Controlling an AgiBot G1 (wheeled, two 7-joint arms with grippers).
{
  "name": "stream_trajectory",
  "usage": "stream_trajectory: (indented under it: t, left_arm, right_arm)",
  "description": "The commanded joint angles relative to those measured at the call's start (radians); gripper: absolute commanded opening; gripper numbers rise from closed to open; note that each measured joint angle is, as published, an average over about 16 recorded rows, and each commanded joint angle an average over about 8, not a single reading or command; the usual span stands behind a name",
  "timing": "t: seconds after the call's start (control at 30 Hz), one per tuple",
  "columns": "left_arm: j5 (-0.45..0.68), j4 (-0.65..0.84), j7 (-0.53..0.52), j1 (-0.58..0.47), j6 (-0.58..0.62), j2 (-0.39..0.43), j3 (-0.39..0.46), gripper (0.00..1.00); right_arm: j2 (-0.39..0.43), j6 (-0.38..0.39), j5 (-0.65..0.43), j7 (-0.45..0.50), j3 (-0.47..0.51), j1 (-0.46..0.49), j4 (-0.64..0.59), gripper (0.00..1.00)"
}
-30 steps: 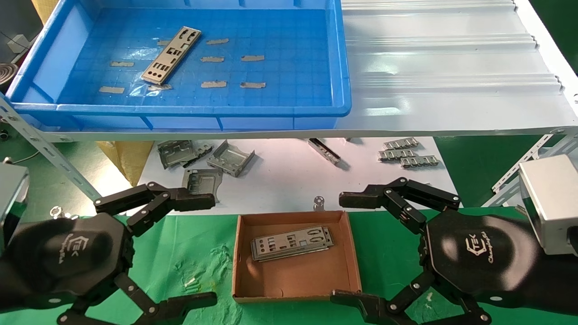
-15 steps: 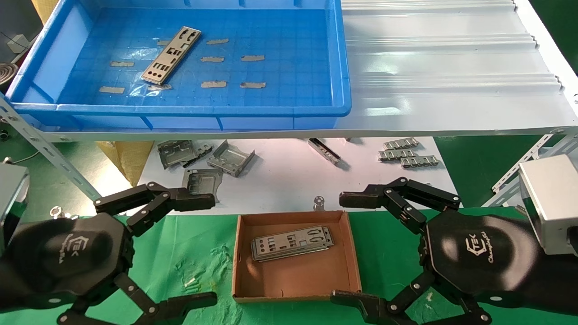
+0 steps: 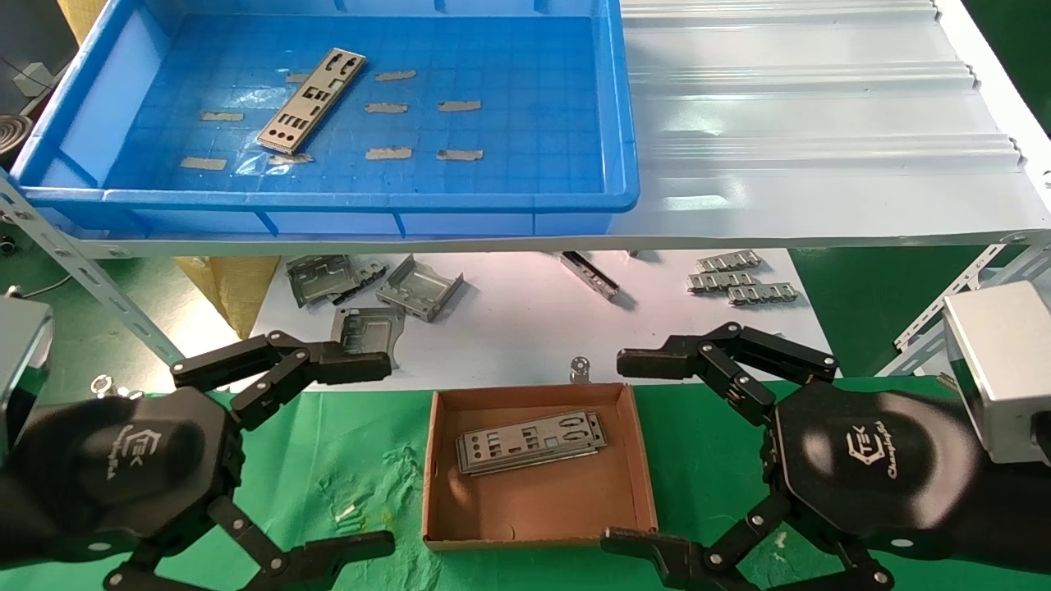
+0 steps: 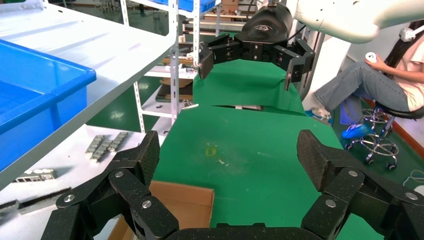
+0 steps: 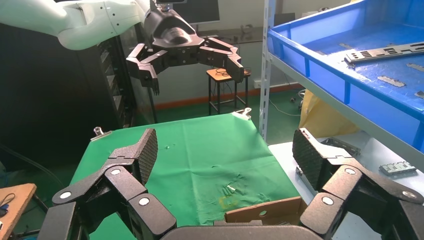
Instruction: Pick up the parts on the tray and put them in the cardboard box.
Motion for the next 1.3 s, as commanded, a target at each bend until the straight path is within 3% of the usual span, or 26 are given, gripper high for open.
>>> stream_trajectory:
  t: [0.03, 0.1, 0.37, 1.3]
  left_arm:
    - [0.000, 0.000, 0.000, 0.000, 0.000, 0.000, 0.000, 1.00]
    - [0.000, 0.000, 0.000, 0.000, 0.000, 0.000, 0.000, 1.00]
    - [0.000, 0.000, 0.000, 0.000, 0.000, 0.000, 0.000, 1.00]
    - [0.000, 0.000, 0.000, 0.000, 0.000, 0.000, 0.000, 1.00]
  right_arm:
    - [0.000, 0.000, 0.000, 0.000, 0.000, 0.000, 0.000, 1.00]
    - [0.000, 0.000, 0.000, 0.000, 0.000, 0.000, 0.000, 0.98]
    - [0.000, 0.000, 0.000, 0.000, 0.000, 0.000, 0.000, 0.00]
    - [0.000, 0.000, 0.000, 0.000, 0.000, 0.000, 0.000, 0.00]
